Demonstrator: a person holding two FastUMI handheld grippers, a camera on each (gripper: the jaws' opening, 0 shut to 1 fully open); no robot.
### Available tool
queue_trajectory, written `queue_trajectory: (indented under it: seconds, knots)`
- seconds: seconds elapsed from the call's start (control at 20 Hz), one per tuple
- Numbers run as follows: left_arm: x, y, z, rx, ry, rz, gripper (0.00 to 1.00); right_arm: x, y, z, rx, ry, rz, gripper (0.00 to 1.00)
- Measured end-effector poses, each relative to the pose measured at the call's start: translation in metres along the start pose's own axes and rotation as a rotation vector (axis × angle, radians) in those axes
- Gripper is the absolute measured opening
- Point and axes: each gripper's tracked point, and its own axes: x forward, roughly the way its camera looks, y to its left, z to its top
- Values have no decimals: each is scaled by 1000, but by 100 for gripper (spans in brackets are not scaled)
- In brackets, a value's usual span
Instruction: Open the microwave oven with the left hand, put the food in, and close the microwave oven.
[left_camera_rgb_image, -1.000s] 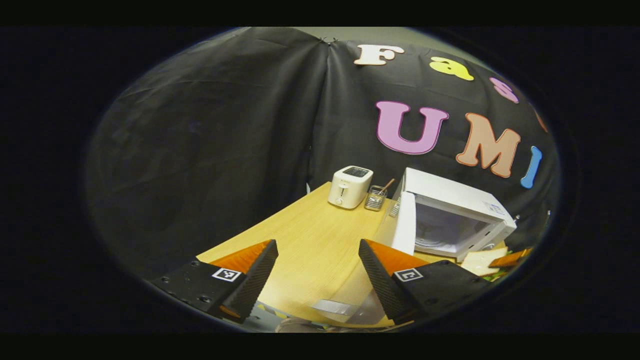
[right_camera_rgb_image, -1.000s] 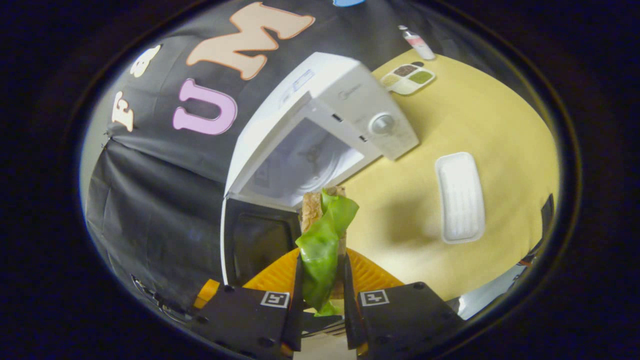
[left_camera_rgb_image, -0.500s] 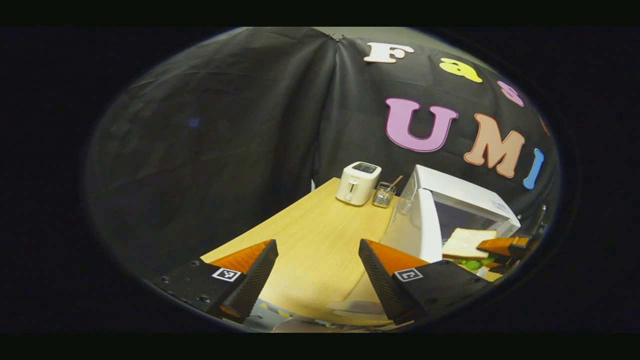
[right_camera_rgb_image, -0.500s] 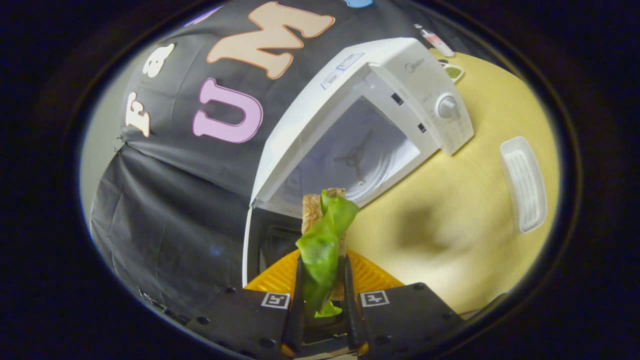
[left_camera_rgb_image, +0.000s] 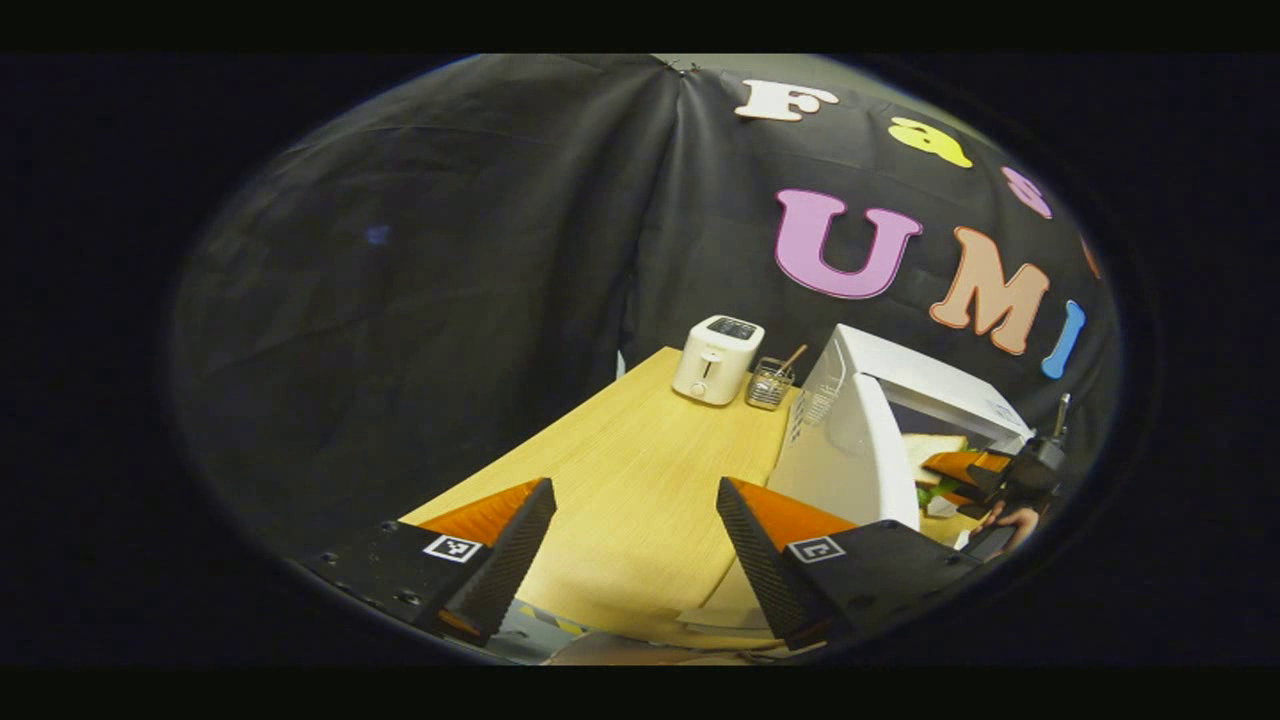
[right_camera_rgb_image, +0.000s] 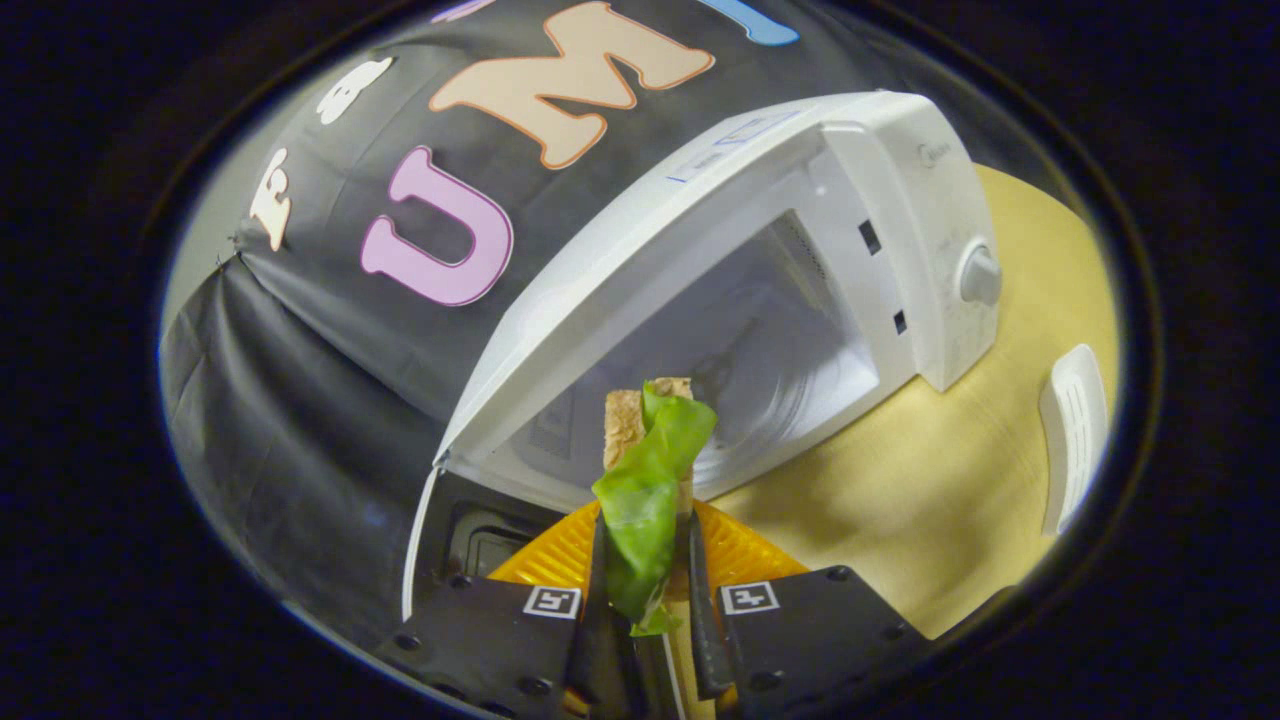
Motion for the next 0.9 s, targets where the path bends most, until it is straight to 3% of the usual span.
queue_trajectory:
  seconds: [0.35,0.4,0.45,0.5,0.6,0.7,0.75,0.8,0.9]
  knots:
    - [5,19,1,25,18,-11,95,52,-8,6,-112,-72,-89,36]
    - [6,22,1,28,19,-5,91,58,-5,9,-103,-84,-84,36]
    - [7,25,0,30,22,-1,95,63,-4,11,-101,-95,-87,29]
    - [6,27,0,30,29,0,90,66,-4,16,-122,-120,-94,29]
    - [6,31,1,32,26,5,95,73,-9,23,-161,-152,-112,34]
    - [6,35,1,36,22,13,91,80,-12,28,-187,-172,-128,34]
    - [7,35,2,37,21,14,91,83,-14,31,-198,-177,-137,34]
    - [7,35,2,38,21,13,91,85,-17,34,-206,-184,-143,42]
    - [8,34,0,38,24,9,95,87,-19,36,-222,-192,-151,42]
